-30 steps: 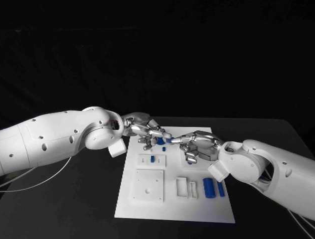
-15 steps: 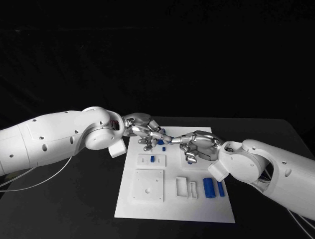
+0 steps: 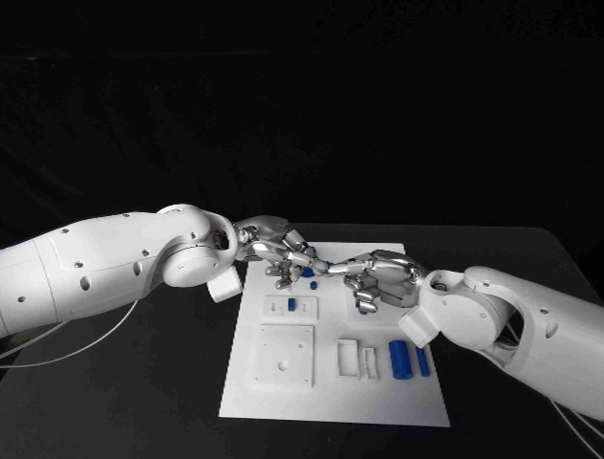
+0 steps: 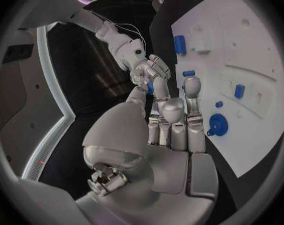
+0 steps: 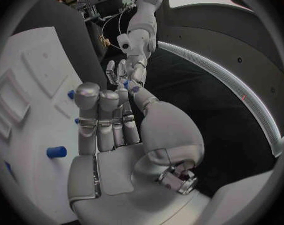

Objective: Assemble the parts on the task board

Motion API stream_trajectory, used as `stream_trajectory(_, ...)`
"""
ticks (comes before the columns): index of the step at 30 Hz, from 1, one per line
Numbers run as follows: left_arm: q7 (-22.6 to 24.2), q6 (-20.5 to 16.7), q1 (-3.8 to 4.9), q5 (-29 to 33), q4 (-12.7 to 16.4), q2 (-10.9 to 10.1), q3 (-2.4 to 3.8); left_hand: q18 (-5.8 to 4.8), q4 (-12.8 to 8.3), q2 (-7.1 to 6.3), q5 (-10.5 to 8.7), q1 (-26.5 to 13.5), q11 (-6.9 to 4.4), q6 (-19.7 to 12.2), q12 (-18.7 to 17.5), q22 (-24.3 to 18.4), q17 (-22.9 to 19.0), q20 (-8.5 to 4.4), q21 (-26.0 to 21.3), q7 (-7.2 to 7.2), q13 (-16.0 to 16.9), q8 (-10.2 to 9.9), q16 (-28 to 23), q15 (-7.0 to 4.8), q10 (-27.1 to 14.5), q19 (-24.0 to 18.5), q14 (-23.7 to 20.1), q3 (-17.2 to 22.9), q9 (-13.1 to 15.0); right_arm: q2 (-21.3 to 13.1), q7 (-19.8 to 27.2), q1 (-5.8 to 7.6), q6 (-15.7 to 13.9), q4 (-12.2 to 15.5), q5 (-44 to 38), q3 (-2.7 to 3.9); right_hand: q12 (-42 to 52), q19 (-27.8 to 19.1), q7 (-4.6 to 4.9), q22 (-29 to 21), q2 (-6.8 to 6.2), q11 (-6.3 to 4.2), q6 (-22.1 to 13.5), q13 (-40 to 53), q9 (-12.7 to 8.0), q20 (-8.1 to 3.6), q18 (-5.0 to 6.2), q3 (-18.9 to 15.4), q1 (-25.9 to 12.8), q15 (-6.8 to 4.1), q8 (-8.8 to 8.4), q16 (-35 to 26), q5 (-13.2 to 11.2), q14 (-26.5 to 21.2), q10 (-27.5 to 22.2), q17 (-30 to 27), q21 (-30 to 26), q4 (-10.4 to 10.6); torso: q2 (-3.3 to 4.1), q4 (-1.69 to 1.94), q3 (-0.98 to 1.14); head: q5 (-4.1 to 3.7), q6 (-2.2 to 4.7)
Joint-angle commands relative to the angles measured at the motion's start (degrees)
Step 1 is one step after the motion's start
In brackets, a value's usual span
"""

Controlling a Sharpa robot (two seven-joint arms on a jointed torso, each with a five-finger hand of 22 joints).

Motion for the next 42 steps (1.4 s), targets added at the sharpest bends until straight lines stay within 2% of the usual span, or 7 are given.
stream_trajectory(1, 1.0, 0.6, 0.06, 0.5, 0.2, 0.2, 0.05, -0.87, -0.2, 0.69, 0.45, -0.2, 0.05, -0.3, -0.4, 0.9, -0.2, 0.11, -0.4, -0.09, -0.1, 0.0, -0.5, -0.01, -0.6, -0.3, -0.5, 0.0, 0.1, 0.1, 0.4, -0.06, 1.4, 0.1, 0.0, -0.02, -0.3, 1.7, -0.16, 4.6, 0.63, -0.24, 0.4, 0.1, 0.1, -0.29, -0.83, 0.1, -0.1, -0.40, 0.23, 0.1, 0.4, 0.0, 0.4, 0.1, -0.4, -0.4, 0.00, 0.04, 0.00, 0.00, -0.07)
stream_trajectory(8, 1.2, 1.1, 0.06, 1.6, 0.3, 0.3, 0.04, -0.89, -0.3, 1.79, 4.86, 0.3, 0.10, -0.3, -0.7, 1.0, -0.2, 0.14, -0.5, -0.11, -0.3, -0.1, -0.5, 0.00, -0.5, -0.4, -0.5, 1.4, -0.1, 0.3, 0.3, -0.06, 1.1, -0.1, 0.0, -0.02, -0.4, 1.7, -0.13, 4.6, 0.65, -0.22, 0.4, 0.1, 0.1, -0.29, -0.83, 0.1, 0.0, -0.39, 0.23, 0.0, 0.4, 0.0, 0.3, 0.1, -0.4, -0.5, -0.01, 0.06, -0.01, 0.06, -0.20)
stream_trajectory(14, 1.5, 2.4, 0.06, 4.1, 0.1, 0.5, -0.02, -0.92, -3.0, 3.03, 9.46, 1.1, 0.10, 1.0, -1.2, 1.1, 1.0, 0.00, -0.2, -0.05, -0.7, -0.6, 0.2, -0.12, 0.2, -0.4, -0.3, 6.3, -0.3, 0.4, 0.3, -0.06, 1.0, -0.2, -0.1, -0.02, -0.4, 1.7, -0.13, 4.6, 0.65, -0.22, 0.4, 0.1, 0.1, -0.29, -0.83, 0.1, 0.0, -0.39, 0.23, 0.0, 0.4, 0.0, 0.3, 0.1, -0.4, -0.5, 0.01, 0.04, -0.01, 0.04, -0.10)
stream_trajectory(20, 1.6, 3.4, 0.06, 5.6, -0.2, 0.8, -0.22, -1.09, -5.3, 2.50, 9.69, -1.4, 0.09, 2.7, -2.3, 1.1, 1.4, -0.15, 0.2, -0.32, -1.1, -1.1, 0.2, -0.25, 0.9, -0.8, -0.3, 10.8, 0.3, 0.5, 0.3, -0.06, 0.5, -0.2, -0.2, -0.02, -0.4, 1.7, -0.14, 4.6, 0.61, -0.23, 0.4, 0.2, 0.1, -0.29, -0.83, 0.1, 0.1, -0.39, 0.24, 0.1, 0.3, 0.0, 0.4, 0.1, -0.3, -0.6, -0.01, 0.04, -0.02, 0.02, -0.17)
stream_trajectory(31, 1.7, 2.3, 0.06, 6.3, -0.1, 1.0, -0.45, -1.25, -6.5, 2.18, 10.91, -2.5, -0.06, 3.9, -2.9, 1.0, 1.9, -0.36, 0.5, -0.70, -1.2, -0.9, 0.3, -0.43, 1.5, -0.8, -0.1, 12.3, 1.6, 0.5, -0.2, -0.06, -0.8, -0.6, -0.1, -0.02, -1.5, 1.6, 0.06, 4.5, 0.31, 0.00, -0.5, -0.5, -0.2, -0.19, -0.74, -0.5, -0.4, -0.26, 0.17, -0.4, 1.6, -0.3, -0.4, -0.2, -1.1, 0.0, 0.00, 0.00, 0.01, 0.15, -0.26)
stream_trajectory(35, 1.4, 0.8, 0.06, 5.3, 0.3, 1.1, -0.56, -1.17, -7.2, 1.66, 13.56, -2.6, -0.25, 4.4, -3.0, 1.1, 2.8, -0.51, 0.7, -0.83, -1.2, -0.9, 0.8, -0.58, 1.9, -0.5, 0.5, 12.7, 2.1, 0.5, -0.5, -0.06, -1.6, -0.9, 0.1, -0.02, -1.3, 1.8, 1.99, 4.4, -1.45, 1.13, -6.6, -0.5, -3.0, 0.26, -0.47, -4.7, -2.1, 0.46, 0.08, -0.4, 1.3, -0.2, -1.0, -0.2, -1.4, 1.9, -0.02, 0.01, 0.01, 0.10, -0.24)
stream_trajectory(42, 0.5, -2.0, 0.06, 2.7, 1.0, 1.2, -0.88, -1.07, -8.8, 0.50, 16.06, -3.2, -0.49, 5.5, -3.5, 1.0, 3.9, -0.78, 1.1, -1.13, -1.4, -0.9, 1.0, -0.89, 3.1, 0.1, 1.4, 13.6, 3.1, 0.4, -0.6, -0.06, -2.4, -1.0, 0.4, -0.02, -0.9, 1.9, 3.10, 4.3, -1.78, 2.16, -9.3, -1.4, -7.7, 1.34, 0.59, -17.6, -0.4, 1.25, 0.18, -0.6, -0.4, -0.5, -1.7, -0.9, -2.2, 6.1, -0.02, 0.02, 0.01, 0.11, -0.28)
